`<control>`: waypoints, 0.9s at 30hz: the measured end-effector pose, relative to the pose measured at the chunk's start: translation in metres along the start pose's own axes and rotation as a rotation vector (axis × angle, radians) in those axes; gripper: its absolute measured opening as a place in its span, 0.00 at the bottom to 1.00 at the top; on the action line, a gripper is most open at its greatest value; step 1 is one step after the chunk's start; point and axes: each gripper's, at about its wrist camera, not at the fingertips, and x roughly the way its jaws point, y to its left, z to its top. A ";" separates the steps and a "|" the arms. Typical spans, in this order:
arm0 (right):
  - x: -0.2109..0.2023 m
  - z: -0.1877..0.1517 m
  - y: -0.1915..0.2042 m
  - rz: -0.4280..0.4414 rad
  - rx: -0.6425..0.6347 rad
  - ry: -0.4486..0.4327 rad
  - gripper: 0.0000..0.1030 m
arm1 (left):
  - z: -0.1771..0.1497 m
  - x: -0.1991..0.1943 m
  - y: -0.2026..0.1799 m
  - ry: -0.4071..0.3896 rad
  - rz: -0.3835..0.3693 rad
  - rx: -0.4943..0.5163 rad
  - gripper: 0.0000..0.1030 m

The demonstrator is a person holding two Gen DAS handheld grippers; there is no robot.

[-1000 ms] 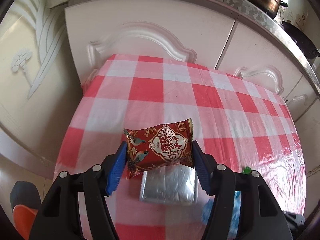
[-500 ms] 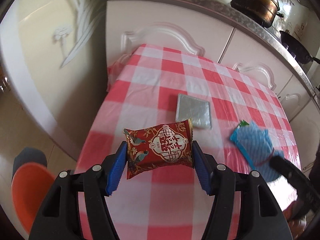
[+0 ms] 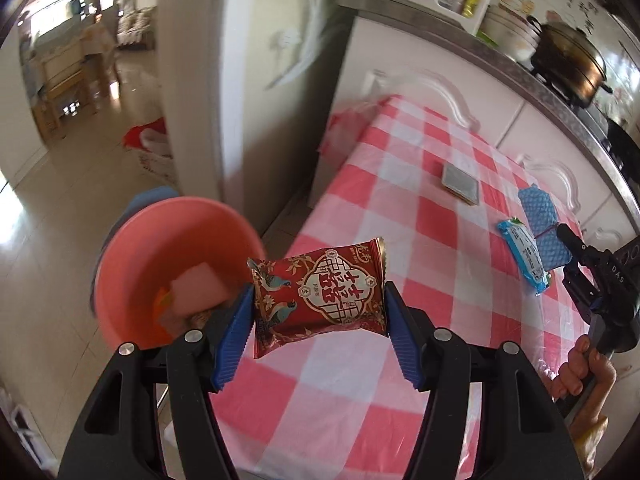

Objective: Collect trash
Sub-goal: 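Carry the candy packet and rope bundle over the orange bucket with both tools, then open both tools to drop the candy packet and rope bundle into the bucket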

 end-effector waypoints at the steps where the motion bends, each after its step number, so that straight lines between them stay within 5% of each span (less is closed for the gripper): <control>1: 0.001 0.001 0.000 -0.001 -0.002 0.003 0.26 | -0.003 -0.005 0.005 -0.003 0.015 -0.010 0.62; 14: 0.010 -0.012 0.029 -0.050 -0.090 0.033 0.26 | -0.034 -0.043 0.095 -0.029 0.079 -0.155 0.62; 27: 0.048 -0.057 0.087 -0.012 -0.063 0.242 0.26 | -0.041 -0.046 0.163 -0.122 0.071 -0.216 0.62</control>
